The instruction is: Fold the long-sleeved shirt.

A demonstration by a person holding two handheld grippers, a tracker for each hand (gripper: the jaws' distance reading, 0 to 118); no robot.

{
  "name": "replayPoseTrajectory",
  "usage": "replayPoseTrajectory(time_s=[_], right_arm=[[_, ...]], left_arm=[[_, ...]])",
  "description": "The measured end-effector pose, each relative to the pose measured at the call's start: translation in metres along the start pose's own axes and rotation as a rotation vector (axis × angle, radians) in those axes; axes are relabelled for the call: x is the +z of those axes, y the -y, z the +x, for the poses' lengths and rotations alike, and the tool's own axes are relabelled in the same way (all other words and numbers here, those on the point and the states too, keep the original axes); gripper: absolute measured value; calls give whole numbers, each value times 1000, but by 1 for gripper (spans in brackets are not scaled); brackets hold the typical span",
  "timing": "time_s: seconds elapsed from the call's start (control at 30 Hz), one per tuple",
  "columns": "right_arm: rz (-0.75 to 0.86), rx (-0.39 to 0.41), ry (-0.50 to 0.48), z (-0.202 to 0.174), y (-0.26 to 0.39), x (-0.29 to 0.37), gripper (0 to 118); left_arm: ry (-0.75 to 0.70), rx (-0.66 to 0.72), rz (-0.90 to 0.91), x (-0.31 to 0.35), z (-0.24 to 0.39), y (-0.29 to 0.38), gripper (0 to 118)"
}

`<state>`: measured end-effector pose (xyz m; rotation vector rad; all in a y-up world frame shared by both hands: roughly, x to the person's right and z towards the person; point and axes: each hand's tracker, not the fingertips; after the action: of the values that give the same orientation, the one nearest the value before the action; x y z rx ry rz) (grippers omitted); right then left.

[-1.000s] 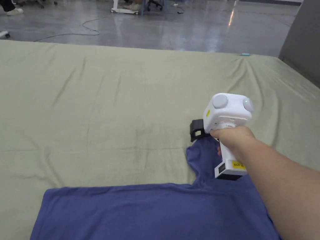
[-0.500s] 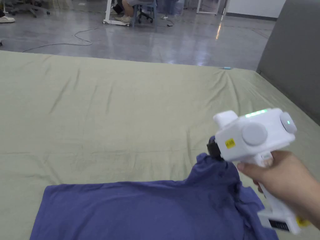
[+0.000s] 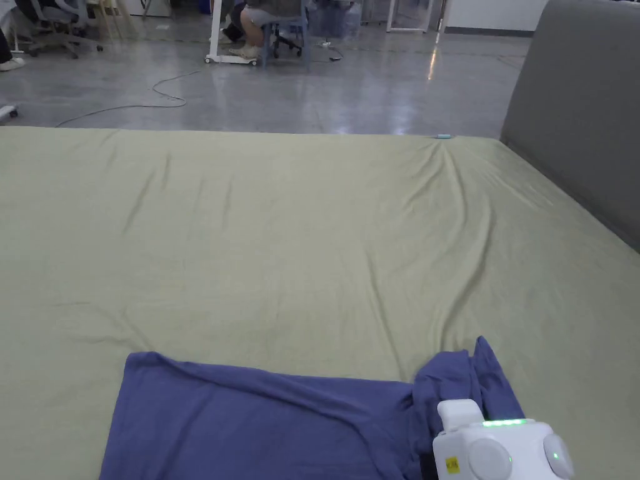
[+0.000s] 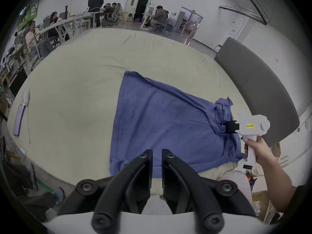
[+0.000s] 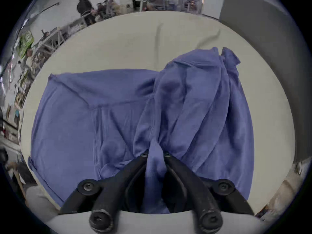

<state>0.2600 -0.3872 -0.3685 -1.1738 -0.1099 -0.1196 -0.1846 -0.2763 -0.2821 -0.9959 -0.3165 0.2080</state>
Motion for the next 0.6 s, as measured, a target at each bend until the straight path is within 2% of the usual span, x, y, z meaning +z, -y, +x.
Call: replayPoseTrajectory(time_s=[0.03, 0.07, 0.1, 0.13, 0.17, 0.27, 0.3, 0.33, 0.37, 0.43, 0.53, 0.57, 0.6], right_arm=[[-19, 2, -11, 2, -4, 7, 13], [-32, 8, -29, 6, -7, 12, 27], [-36, 8, -50, 10, -10, 24, 54], [-20, -2, -51, 13, -11, 40, 93], [23, -22, -59, 17, -10, 60, 105], [191, 14, -99, 24, 3, 122, 107], [215, 5, -110, 26, 10, 139, 106], [241, -21, -131, 29, 19, 152, 100], [253, -35, -164, 32, 28, 161, 79], [254, -50, -224, 37, 46, 167, 0], [208, -92, -205, 35, 63, 156, 0], [186, -67, -171, 32, 66, 153, 0], [163, -46, -183, 32, 68, 149, 0]], left_arm=[[8, 9, 0, 1, 0, 1, 6], [18, 17, -2, 3, 0, 3, 6], [23, 22, -4, 4, 1, 4, 6], [25, 24, -4, 6, 2, 4, 6], [27, 24, 0, 10, 2, 4, 6], [21, 14, 19, 20, 8, 4, 6], [17, 12, 23, 22, 8, 4, 6], [12, 10, 24, 22, 8, 3, 6], [9, 10, 23, 22, 8, 3, 6], [10, 12, 17, 18, 8, 4, 6], [1, 19, -2, 7, 6, 4, 6], [1, 21, -8, 3, 5, 2, 6], [1, 27, -12, -4, 3, -3, 6]])
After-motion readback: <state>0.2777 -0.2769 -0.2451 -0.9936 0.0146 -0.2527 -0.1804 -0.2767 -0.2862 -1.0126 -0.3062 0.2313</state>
